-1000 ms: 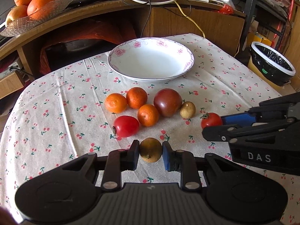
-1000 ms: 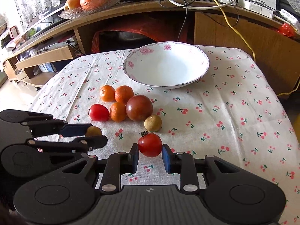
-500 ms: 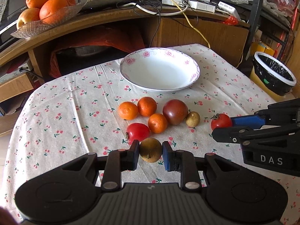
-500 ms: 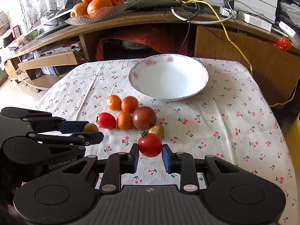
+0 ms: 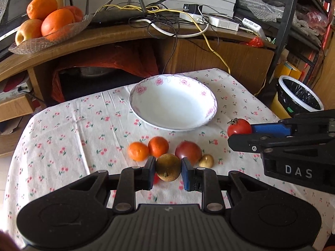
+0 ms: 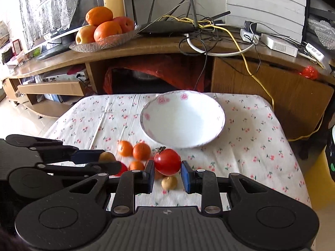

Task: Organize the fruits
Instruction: 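Carry the cherry tomato in the right tool while the left tool carries the brown fruit over the bowl, then lower and open the right tool into the bowl while the left tool releases its brown fruit there, then move both open tools back from the bowl to the fruit cluster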

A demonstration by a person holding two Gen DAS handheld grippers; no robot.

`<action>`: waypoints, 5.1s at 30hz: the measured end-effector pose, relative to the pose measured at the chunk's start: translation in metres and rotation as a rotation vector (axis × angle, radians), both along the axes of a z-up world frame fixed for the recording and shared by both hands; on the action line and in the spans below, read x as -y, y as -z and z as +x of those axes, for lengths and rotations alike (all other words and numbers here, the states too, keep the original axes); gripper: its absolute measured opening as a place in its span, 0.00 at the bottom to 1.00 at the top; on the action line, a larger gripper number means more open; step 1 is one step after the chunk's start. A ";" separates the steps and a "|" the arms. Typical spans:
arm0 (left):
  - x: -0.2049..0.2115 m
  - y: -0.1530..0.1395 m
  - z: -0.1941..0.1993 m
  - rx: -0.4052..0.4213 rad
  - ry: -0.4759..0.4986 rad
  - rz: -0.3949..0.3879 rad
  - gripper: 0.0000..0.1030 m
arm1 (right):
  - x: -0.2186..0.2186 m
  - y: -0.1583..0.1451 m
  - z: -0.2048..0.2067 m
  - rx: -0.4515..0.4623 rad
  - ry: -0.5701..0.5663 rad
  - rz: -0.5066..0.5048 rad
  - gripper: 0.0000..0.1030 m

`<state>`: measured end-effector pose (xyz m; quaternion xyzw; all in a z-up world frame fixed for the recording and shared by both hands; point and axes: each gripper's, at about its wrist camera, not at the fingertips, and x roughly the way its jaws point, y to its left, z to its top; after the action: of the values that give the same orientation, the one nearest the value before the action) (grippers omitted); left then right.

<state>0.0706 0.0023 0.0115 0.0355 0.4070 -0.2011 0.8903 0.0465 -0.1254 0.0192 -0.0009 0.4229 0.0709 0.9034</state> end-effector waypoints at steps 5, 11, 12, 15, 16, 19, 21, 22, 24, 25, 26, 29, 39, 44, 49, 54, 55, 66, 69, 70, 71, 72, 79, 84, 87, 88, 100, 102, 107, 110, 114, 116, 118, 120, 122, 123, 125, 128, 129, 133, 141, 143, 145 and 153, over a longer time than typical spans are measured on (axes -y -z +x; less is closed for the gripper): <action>0.004 -0.002 0.020 0.000 0.007 -0.013 0.33 | 0.002 0.001 0.018 -0.002 0.004 -0.004 0.22; 0.005 0.000 0.041 -0.005 -0.002 -0.020 0.33 | 0.012 0.008 0.036 -0.018 0.026 0.000 0.23; 0.006 0.000 0.044 -0.006 -0.001 -0.020 0.33 | 0.012 0.009 0.039 -0.018 0.027 -0.001 0.23; 0.009 0.003 0.051 -0.006 0.002 -0.016 0.33 | 0.013 0.013 0.046 -0.023 0.026 -0.003 0.23; 0.010 0.004 0.053 -0.007 0.003 -0.014 0.33 | 0.014 0.013 0.048 -0.023 0.025 -0.005 0.23; 0.013 0.007 0.060 -0.009 0.006 -0.012 0.33 | 0.015 0.014 0.054 -0.023 0.025 -0.004 0.23; 0.014 0.008 0.064 -0.010 0.006 -0.013 0.33 | 0.017 0.014 0.057 -0.022 0.026 -0.005 0.23; 0.014 0.008 0.065 -0.010 0.006 -0.013 0.33 | 0.018 0.015 0.059 -0.022 0.028 -0.006 0.23; 0.015 0.009 0.069 -0.011 0.007 -0.013 0.33 | 0.020 0.016 0.062 -0.024 0.031 -0.010 0.23; 0.015 0.010 0.070 -0.011 0.007 -0.012 0.33 | 0.020 0.017 0.063 -0.026 0.032 -0.012 0.23; 0.016 0.010 0.071 -0.011 0.008 -0.012 0.33 | 0.021 0.018 0.065 -0.027 0.034 -0.013 0.23; 0.016 0.011 0.074 -0.010 0.008 -0.009 0.33 | 0.021 0.020 0.069 -0.030 0.033 -0.018 0.23; 0.022 0.013 0.083 -0.005 0.012 0.001 0.33 | 0.023 0.025 0.080 -0.032 0.034 -0.028 0.23; 0.027 0.016 0.088 -0.005 0.021 0.005 0.33 | 0.027 0.030 0.086 -0.038 0.041 -0.031 0.23; 0.029 0.019 0.093 -0.006 0.022 0.014 0.33 | 0.030 0.037 0.093 -0.048 0.043 -0.031 0.23; 0.030 0.022 0.098 -0.005 0.024 0.022 0.33 | 0.028 0.042 0.099 -0.052 0.033 -0.033 0.23; 0.030 0.023 0.099 -0.005 0.024 0.025 0.33 | 0.028 0.043 0.100 -0.053 0.032 -0.035 0.23; 0.032 0.030 0.107 -0.007 0.022 0.041 0.33 | 0.027 0.052 0.109 -0.062 0.022 -0.042 0.23; 0.033 0.032 0.108 -0.009 0.023 0.044 0.33 | 0.026 0.055 0.112 -0.068 0.018 -0.044 0.23; 0.034 0.033 0.108 -0.010 0.024 0.046 0.33 | 0.026 0.056 0.113 -0.070 0.016 -0.044 0.23; 0.034 0.034 0.109 -0.011 0.025 0.048 0.33 | 0.026 0.057 0.113 -0.073 0.014 -0.043 0.24; 0.034 0.034 0.109 -0.012 0.024 0.050 0.33 | 0.025 0.058 0.114 -0.075 0.012 -0.043 0.24; 0.034 0.038 0.113 -0.022 0.020 0.050 0.33 | 0.026 0.062 0.118 -0.086 0.013 -0.043 0.25; 0.035 0.039 0.114 -0.026 0.021 0.051 0.34 | 0.027 0.063 0.119 -0.089 0.016 -0.038 0.25; 0.035 0.039 0.114 -0.027 0.022 0.051 0.34 | 0.027 0.063 0.119 -0.090 0.017 -0.037 0.25; 0.035 0.039 0.114 -0.027 0.022 0.049 0.34 | 0.027 0.063 0.119 -0.087 0.017 -0.037 0.25; 0.030 0.034 0.111 -0.020 0.017 0.044 0.37 | 0.030 0.056 0.114 -0.068 0.026 -0.019 0.29; 0.027 0.032 0.110 -0.019 0.017 0.039 0.38 | 0.029 0.054 0.111 -0.067 0.019 -0.016 0.29; 0.023 0.025 0.104 -0.009 0.023 0.033 0.38 | 0.026 0.051 0.103 -0.068 -0.003 -0.017 0.30; 0.020 0.022 0.099 -0.005 0.032 0.029 0.38 | 0.026 0.048 0.097 -0.067 -0.014 -0.015 0.30; 0.015 0.020 0.089 -0.010 0.050 0.025 0.39 | 0.027 0.045 0.088 -0.072 -0.032 -0.002 0.30; 0.012 0.019 0.083 -0.013 0.059 0.023 0.39 | 0.026 0.046 0.082 -0.082 -0.044 -0.003 0.30; 0.009 0.019 0.078 -0.019 0.069 0.022 0.39 | 0.025 0.047 0.077 -0.093 -0.059 -0.008 0.30; 0.006 0.019 0.072 -0.024 0.077 0.023 0.39 | 0.023 0.048 0.072 -0.105 -0.075 -0.011 0.30; 0.004 0.019 0.067 -0.030 0.089 0.026 0.40 | 0.021 0.049 0.068 -0.116 -0.093 -0.012 0.30; 0.002 0.019 0.065 -0.034 0.096 0.026 0.40 | 0.021 0.049 0.066 -0.122 -0.102 -0.012 0.30; -0.003 0.019 0.058 -0.036 0.113 0.029 0.40 | 0.021 0.050 0.061 -0.132 -0.123 -0.010 0.30; -0.012 0.021 0.048 -0.048 0.143 0.030 0.43 | 0.022 0.055 0.052 -0.154 -0.150 -0.012 0.31; -0.015 0.023 0.045 -0.056 0.152 0.030 0.43 | 0.022 0.057 0.050 -0.165 -0.159 -0.013 0.31; -0.020 0.030 0.035 -0.074 0.194 0.047 0.43 | 0.021 0.060 0.043 -0.177 -0.192 -0.006 0.36; -0.017 0.043 0.032 -0.077 0.232 0.109 0.44 | 0.016 0.061 0.039 -0.189 -0.246 -0.008 0.36; -0.017 0.046 0.034 -0.086 0.230 0.108 0.44 | 0.014 0.062 0.040 -0.194 -0.259 -0.005 0.36; -0.016 0.049 0.036 -0.092 0.231 0.114 0.44 | 0.014 0.064 0.040 -0.199 -0.265 -0.003 0.36; -0.009 0.056 0.040 -0.088 0.247 0.127 0.44 | 0.012 0.070 0.045 -0.213 -0.263 -0.002 0.36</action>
<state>0.1104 0.0111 -0.0442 0.1328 0.4503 -0.2842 0.8360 0.0913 -0.1378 -0.0510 -0.0499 0.5126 0.1879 0.8363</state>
